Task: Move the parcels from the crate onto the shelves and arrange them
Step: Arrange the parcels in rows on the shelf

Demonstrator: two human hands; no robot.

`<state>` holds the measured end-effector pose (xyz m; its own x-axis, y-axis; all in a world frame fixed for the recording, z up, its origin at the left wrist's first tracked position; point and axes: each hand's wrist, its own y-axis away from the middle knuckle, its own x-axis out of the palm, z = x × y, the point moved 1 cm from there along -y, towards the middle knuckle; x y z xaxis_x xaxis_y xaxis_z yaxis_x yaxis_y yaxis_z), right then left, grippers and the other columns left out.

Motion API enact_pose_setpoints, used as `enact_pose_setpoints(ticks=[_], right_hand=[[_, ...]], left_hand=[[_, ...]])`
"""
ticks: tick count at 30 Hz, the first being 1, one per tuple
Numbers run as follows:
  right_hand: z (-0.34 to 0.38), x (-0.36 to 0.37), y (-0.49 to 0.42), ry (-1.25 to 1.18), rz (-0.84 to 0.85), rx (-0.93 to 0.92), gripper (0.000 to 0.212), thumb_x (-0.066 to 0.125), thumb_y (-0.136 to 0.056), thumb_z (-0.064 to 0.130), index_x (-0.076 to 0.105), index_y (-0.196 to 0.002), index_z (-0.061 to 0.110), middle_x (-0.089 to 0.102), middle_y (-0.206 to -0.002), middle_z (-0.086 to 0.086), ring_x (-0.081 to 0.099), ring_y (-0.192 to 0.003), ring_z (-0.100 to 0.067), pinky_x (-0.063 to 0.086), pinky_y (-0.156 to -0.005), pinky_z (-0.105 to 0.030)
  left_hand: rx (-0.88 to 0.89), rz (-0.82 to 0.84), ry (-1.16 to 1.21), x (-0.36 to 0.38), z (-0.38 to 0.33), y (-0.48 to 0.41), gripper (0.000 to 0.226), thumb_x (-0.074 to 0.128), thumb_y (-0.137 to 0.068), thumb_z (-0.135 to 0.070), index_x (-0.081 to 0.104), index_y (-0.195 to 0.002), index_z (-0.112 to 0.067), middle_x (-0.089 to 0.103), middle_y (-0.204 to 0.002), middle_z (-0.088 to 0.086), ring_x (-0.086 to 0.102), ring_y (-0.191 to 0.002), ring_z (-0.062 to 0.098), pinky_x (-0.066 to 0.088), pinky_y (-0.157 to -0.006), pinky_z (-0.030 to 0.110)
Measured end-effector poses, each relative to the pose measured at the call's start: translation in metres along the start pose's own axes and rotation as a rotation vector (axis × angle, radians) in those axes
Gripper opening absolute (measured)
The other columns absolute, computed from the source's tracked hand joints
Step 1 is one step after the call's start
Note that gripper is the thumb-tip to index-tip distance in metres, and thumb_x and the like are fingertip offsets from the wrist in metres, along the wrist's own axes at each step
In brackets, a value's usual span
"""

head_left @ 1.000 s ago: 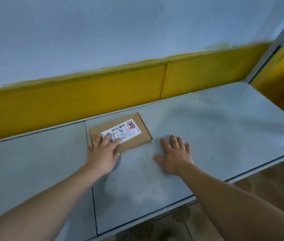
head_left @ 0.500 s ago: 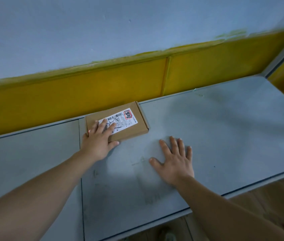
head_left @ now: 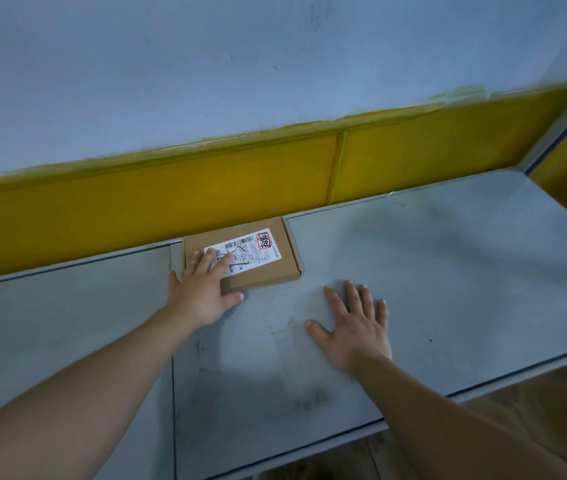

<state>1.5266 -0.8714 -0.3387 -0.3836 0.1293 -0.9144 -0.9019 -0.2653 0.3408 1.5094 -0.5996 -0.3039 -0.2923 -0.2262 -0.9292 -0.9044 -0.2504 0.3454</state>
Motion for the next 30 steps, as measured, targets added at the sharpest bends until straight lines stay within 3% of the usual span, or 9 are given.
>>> enact_pose_setpoints(ticks=[8, 12, 17, 23, 30], right_hand=[[-0.003, -0.012, -0.002, 0.016, 0.082, -0.075, 0.077, 0.033, -0.094, 0.069, 0.009, -0.158, 0.034, -0.006, -0.167, -0.004, -0.010, -0.152, -0.030, -0.004, -0.120, -0.052], [-0.003, -0.035, 0.005, 0.096, 0.137, -0.139, 0.071, 0.044, -0.094, 0.058, 0.027, -0.153, 0.022, 0.020, -0.161, -0.010, 0.017, -0.148, -0.032, 0.021, -0.118, -0.048], [0.027, -0.054, 0.028, 0.146, 0.150, -0.214, 0.070, 0.044, -0.095, 0.056, 0.030, -0.152, 0.018, 0.033, -0.155, -0.011, 0.030, -0.142, -0.032, 0.030, -0.113, -0.045], [0.127, -0.055, 0.077, 0.201, 0.128, -0.418, 0.073, 0.044, -0.097, 0.056, 0.024, -0.155, 0.016, 0.030, -0.159, -0.010, 0.029, -0.143, -0.032, 0.032, -0.111, -0.043], [0.307, -0.024, 0.192, 0.291, 0.105, -0.732, 0.073, 0.042, -0.097, 0.058, 0.025, -0.156, 0.018, 0.033, -0.157, -0.011, 0.036, -0.139, -0.035, 0.036, -0.111, -0.045]], left_hand=[[-0.205, 0.000, 0.087, 0.014, 0.004, 0.115, 0.075, 0.050, -0.092, -0.055, 0.013, -0.153, -0.032, 0.004, -0.163, -0.001, 0.004, -0.149, 0.024, 0.016, -0.116, 0.053], [-0.270, -0.019, 0.167, 0.015, 0.007, 0.163, 0.073, 0.052, -0.093, -0.052, 0.015, -0.153, -0.033, 0.005, -0.163, -0.001, 0.004, -0.149, 0.022, 0.018, -0.117, 0.050], [-0.273, -0.067, 0.217, 0.008, 0.015, 0.208, 0.073, 0.051, -0.094, -0.050, 0.014, -0.154, -0.031, 0.006, -0.163, 0.000, 0.006, -0.149, 0.021, 0.018, -0.118, 0.046], [-0.299, -0.134, 0.244, -0.001, 0.057, 0.282, 0.072, 0.050, -0.095, -0.051, 0.016, -0.154, -0.030, 0.010, -0.162, -0.001, 0.011, -0.148, 0.020, 0.018, -0.119, 0.038], [-0.481, -0.185, 0.301, 0.004, 0.163, 0.437, 0.071, 0.050, -0.095, -0.049, 0.016, -0.154, -0.030, 0.011, -0.162, -0.002, 0.011, -0.148, 0.019, 0.014, -0.119, 0.035]])
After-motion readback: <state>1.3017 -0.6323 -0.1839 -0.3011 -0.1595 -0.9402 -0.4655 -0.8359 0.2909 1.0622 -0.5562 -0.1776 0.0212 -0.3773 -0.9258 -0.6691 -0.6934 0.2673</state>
